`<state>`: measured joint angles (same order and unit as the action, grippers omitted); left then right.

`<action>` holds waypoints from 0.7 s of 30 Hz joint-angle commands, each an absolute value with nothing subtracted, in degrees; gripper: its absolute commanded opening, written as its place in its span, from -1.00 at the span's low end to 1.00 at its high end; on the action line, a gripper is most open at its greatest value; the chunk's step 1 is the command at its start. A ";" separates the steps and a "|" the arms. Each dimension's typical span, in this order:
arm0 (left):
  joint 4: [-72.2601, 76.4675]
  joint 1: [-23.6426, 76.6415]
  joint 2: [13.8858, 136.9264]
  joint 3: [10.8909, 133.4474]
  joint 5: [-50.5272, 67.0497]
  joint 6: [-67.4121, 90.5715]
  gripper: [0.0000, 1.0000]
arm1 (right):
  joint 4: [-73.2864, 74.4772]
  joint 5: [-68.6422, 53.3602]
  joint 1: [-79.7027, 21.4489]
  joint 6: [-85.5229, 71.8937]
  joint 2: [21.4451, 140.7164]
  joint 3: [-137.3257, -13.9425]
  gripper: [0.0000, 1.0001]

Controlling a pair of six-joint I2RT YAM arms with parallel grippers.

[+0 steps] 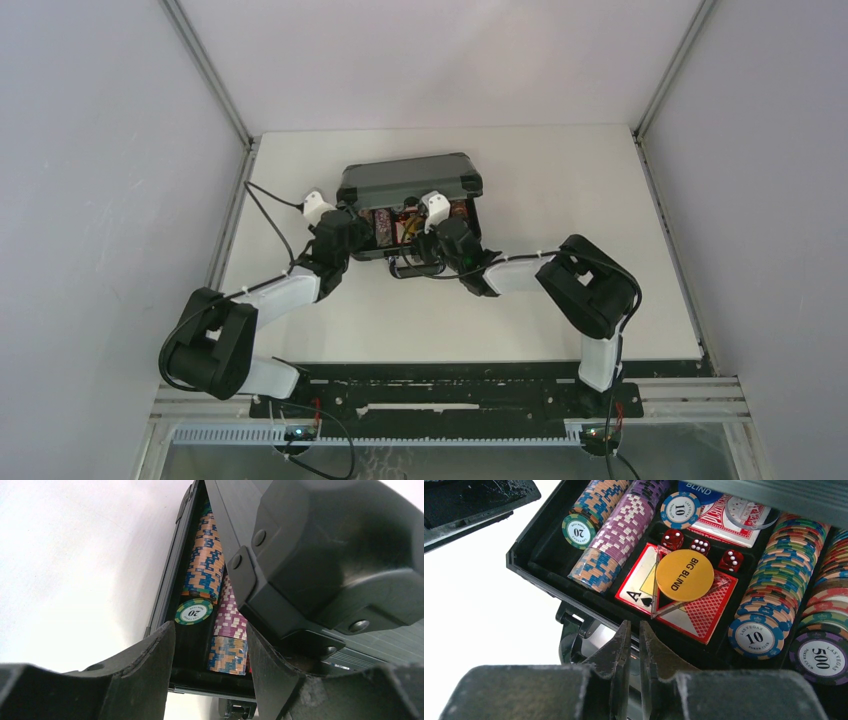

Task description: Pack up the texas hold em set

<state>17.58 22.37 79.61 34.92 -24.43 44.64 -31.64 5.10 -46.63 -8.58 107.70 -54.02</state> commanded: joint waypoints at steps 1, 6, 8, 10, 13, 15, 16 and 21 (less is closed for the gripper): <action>21.45 21.93 78.19 34.64 -24.54 45.06 0.19 | -31.32 5.94 -48.08 -11.77 108.34 -50.93 -0.69; 21.45 21.88 78.05 34.70 -24.37 44.91 0.19 | -30.83 6.09 -49.50 -13.11 107.61 -48.57 -0.78; 21.45 21.82 78.13 34.82 -24.35 44.98 0.19 | -30.72 6.81 -50.31 -13.31 106.68 -47.16 -0.80; 21.45 21.85 78.15 34.81 -24.26 45.00 0.19 | -30.21 7.21 -50.94 -13.95 105.58 -45.87 -0.81; 21.45 21.94 78.05 34.72 -24.14 45.09 0.19 | -29.94 7.23 -52.37 -14.36 103.44 -43.12 -0.80; 21.45 21.89 77.97 34.63 -24.20 45.09 0.19 | -29.22 7.64 -53.80 -14.35 101.44 -41.78 -0.80; 21.45 21.91 77.92 34.56 -24.29 45.01 0.19 | -28.94 7.93 -54.45 -14.25 100.29 -41.27 -0.80; 21.45 21.97 77.04 33.95 -23.43 45.21 0.19 | -28.31 7.99 -55.21 -13.37 92.61 -40.80 -0.80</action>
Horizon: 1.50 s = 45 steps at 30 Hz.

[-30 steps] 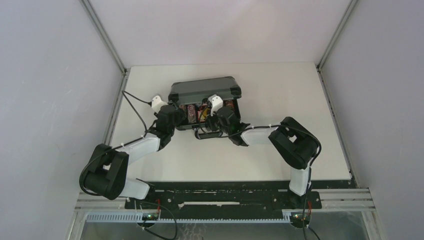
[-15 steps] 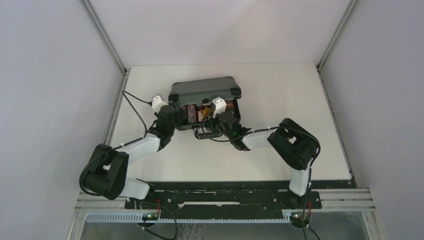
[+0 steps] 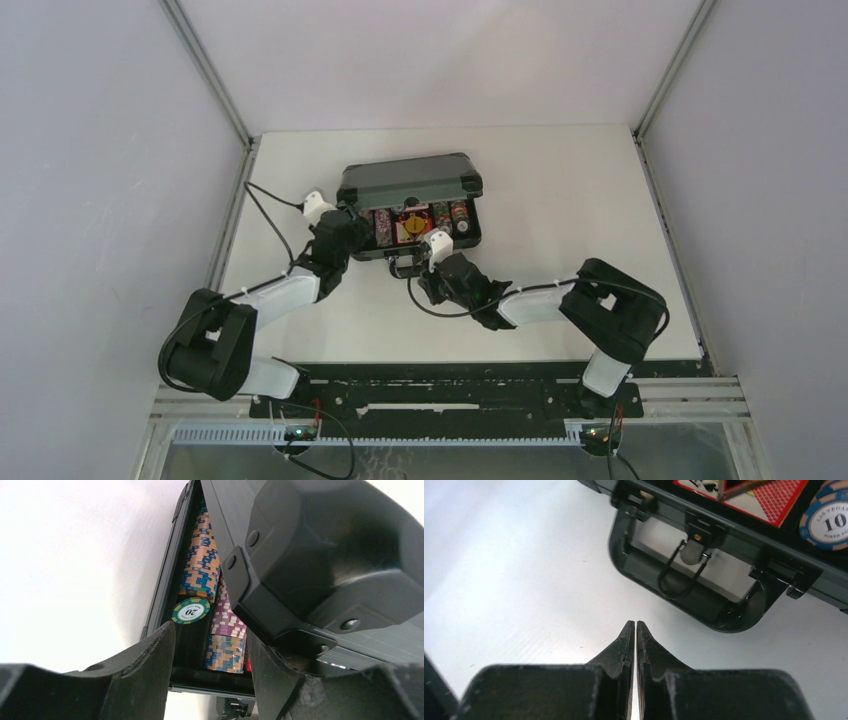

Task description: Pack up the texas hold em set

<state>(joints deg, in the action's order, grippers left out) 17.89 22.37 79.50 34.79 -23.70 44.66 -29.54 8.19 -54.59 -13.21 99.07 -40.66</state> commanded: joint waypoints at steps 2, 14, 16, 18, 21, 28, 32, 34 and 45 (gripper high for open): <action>21.40 22.05 76.12 32.88 -22.71 45.62 0.19 | -28.29 7.39 -54.46 -12.12 88.86 -41.12 -0.80; 6.89 39.58 58.64 24.24 -27.42 49.11 0.19 | -25.18 6.28 -47.52 -9.01 81.43 -45.16 -0.80; 5.65 44.13 54.72 21.98 -30.56 50.04 0.18 | -24.71 5.63 -46.49 -9.22 82.35 -46.89 -0.79; 4.63 45.95 50.59 20.94 -34.13 49.37 0.18 | -23.90 4.15 -45.05 -9.14 84.22 -49.54 -0.79; 3.65 45.90 45.87 21.99 -39.27 45.11 0.20 | -23.27 0.79 -43.00 -9.05 86.58 -54.45 -0.85; 2.96 40.34 46.25 27.29 -36.60 42.72 0.22 | -25.81 -3.26 -38.43 -9.23 95.27 -64.42 -1.00; 3.62 38.36 47.39 27.99 -36.69 41.94 0.24 | -26.08 -5.74 -36.79 -13.01 105.98 -65.48 -1.00; 5.37 35.69 48.64 27.89 -35.16 42.40 0.24 | -25.08 -8.29 -36.42 -17.35 111.32 -65.26 -1.00; 13.13 26.72 63.46 41.20 -22.04 39.70 0.25 | -24.96 -7.78 -38.07 -19.13 109.78 -59.59 -1.00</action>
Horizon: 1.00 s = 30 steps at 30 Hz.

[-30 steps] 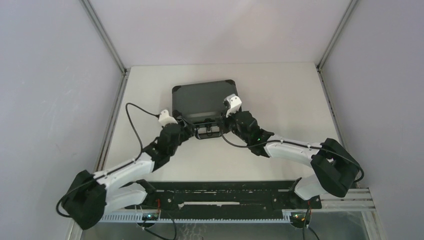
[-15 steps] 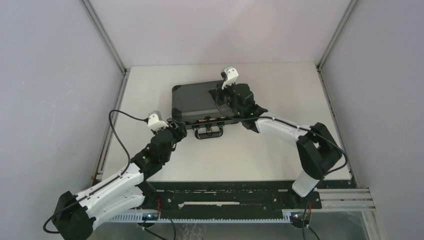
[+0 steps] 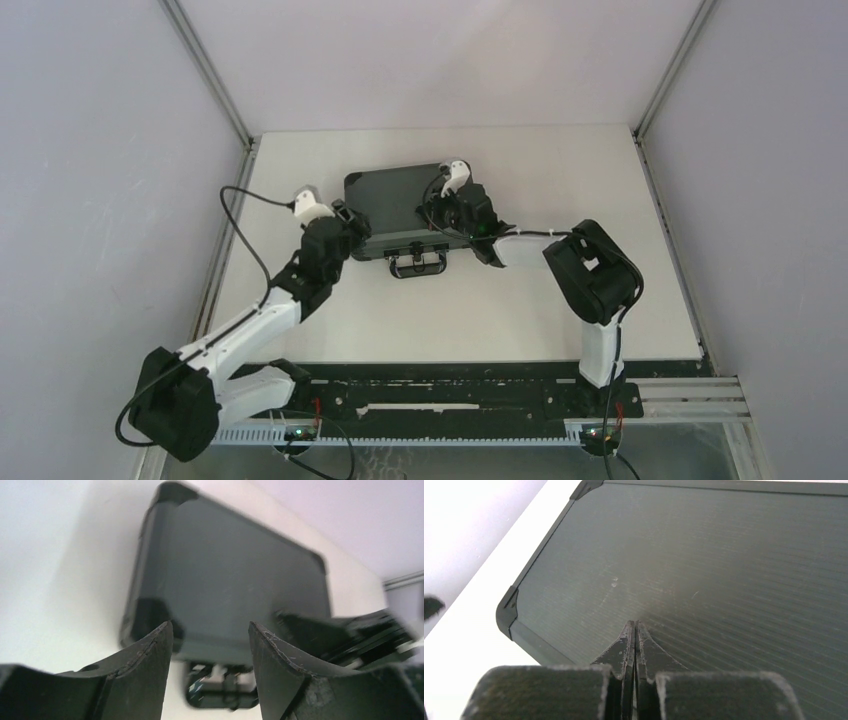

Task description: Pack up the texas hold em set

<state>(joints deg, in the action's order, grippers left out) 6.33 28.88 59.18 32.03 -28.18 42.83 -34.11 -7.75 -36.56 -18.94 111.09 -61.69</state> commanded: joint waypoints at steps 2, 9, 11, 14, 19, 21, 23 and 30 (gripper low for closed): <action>15.46 25.43 67.57 44.68 -17.82 38.94 0.24 | -24.42 -7.52 -38.35 -18.99 109.29 -59.59 -1.00; 21.75 24.70 81.94 60.63 4.21 29.05 0.22 | -24.71 -6.42 -39.63 -19.56 109.44 -58.27 -1.00; 18.55 24.25 87.02 64.45 6.38 28.95 0.22 | -26.28 -5.47 -39.64 -20.68 108.95 -56.82 -1.00; 16.88 23.38 93.72 62.47 9.73 33.89 0.17 | -29.00 -0.94 -39.36 -22.86 106.40 -53.23 -1.00; 22.67 23.35 100.20 50.60 11.90 43.72 0.14 | -32.37 9.03 -39.25 -26.24 99.82 -45.28 -1.00; 20.26 23.38 102.78 49.95 12.75 45.05 0.16 | -33.96 11.99 -40.53 -26.70 96.77 -41.51 -1.00; 19.91 23.45 103.44 48.30 14.22 45.94 0.17 | -34.12 14.77 -42.25 -26.13 93.88 -39.39 -1.00; 15.85 23.46 100.10 42.87 12.62 45.10 0.21 | -29.85 13.46 -47.95 -21.50 87.71 -38.59 -1.00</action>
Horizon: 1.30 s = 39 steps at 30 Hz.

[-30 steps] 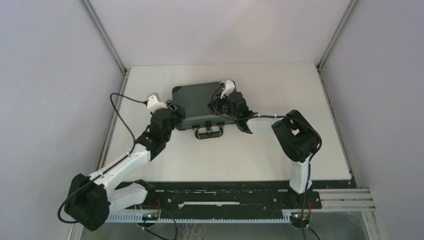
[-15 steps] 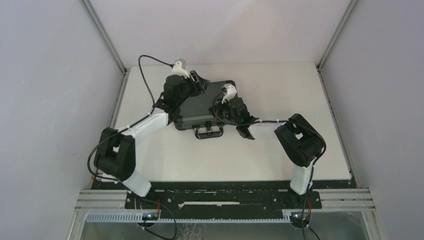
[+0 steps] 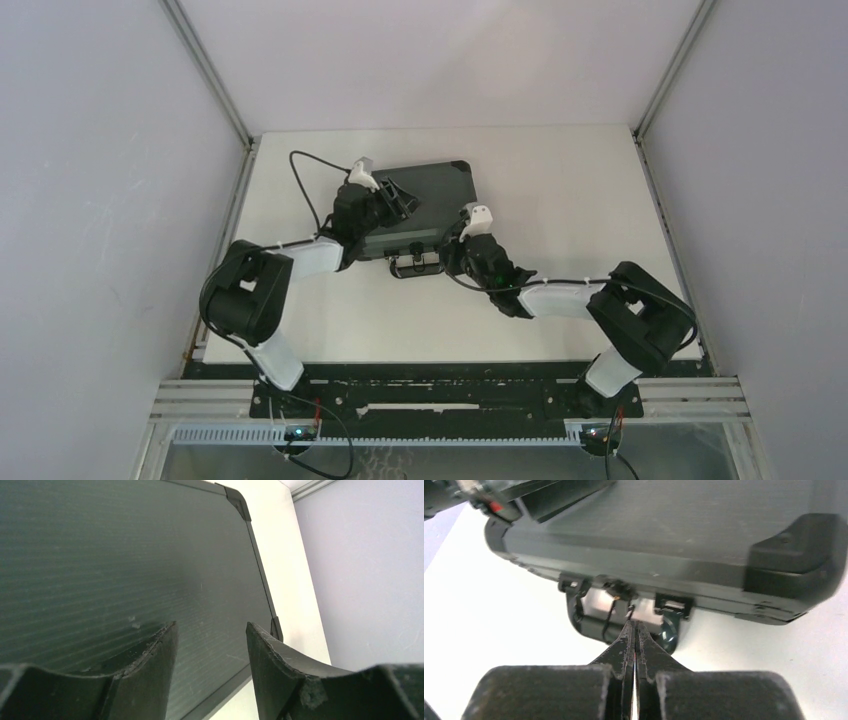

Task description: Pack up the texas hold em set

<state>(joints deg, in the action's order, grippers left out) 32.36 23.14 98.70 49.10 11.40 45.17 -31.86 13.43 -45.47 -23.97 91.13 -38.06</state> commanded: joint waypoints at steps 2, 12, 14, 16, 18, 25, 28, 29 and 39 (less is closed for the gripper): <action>16.30 23.47 100.23 41.57 13.59 45.74 0.21 | -29.00 13.17 -49.57 -21.45 88.16 -38.53 -1.00; 19.37 23.42 100.81 36.88 14.31 48.11 0.22 | -33.84 12.38 -53.23 -27.35 97.31 -37.27 -1.00; 19.57 23.47 100.73 36.68 14.25 48.45 0.22 | -34.78 11.62 -53.46 -28.49 98.71 -37.31 -1.00; 19.69 23.46 100.56 36.42 13.93 48.69 0.22 | -36.02 10.93 -53.61 -28.97 99.97 -37.30 -1.00; 19.69 23.47 100.46 36.00 13.24 48.93 0.23 | -37.27 10.10 -53.45 -29.33 101.22 -37.28 -1.00; 20.04 23.29 100.64 34.54 13.24 49.36 0.23 | -43.48 4.58 -50.36 -30.79 105.27 -37.39 -1.00; 20.17 23.16 100.55 33.90 13.07 49.31 0.23 | -43.93 3.59 -49.30 -30.50 105.81 -38.11 -1.00; 20.21 23.07 100.46 33.73 13.02 49.26 0.23 | -43.69 3.22 -48.94 -30.33 105.71 -38.54 -1.00; 20.65 22.69 100.36 32.88 12.88 49.31 0.24 | -43.46 -0.32 -46.47 -29.74 106.64 -41.73 -1.00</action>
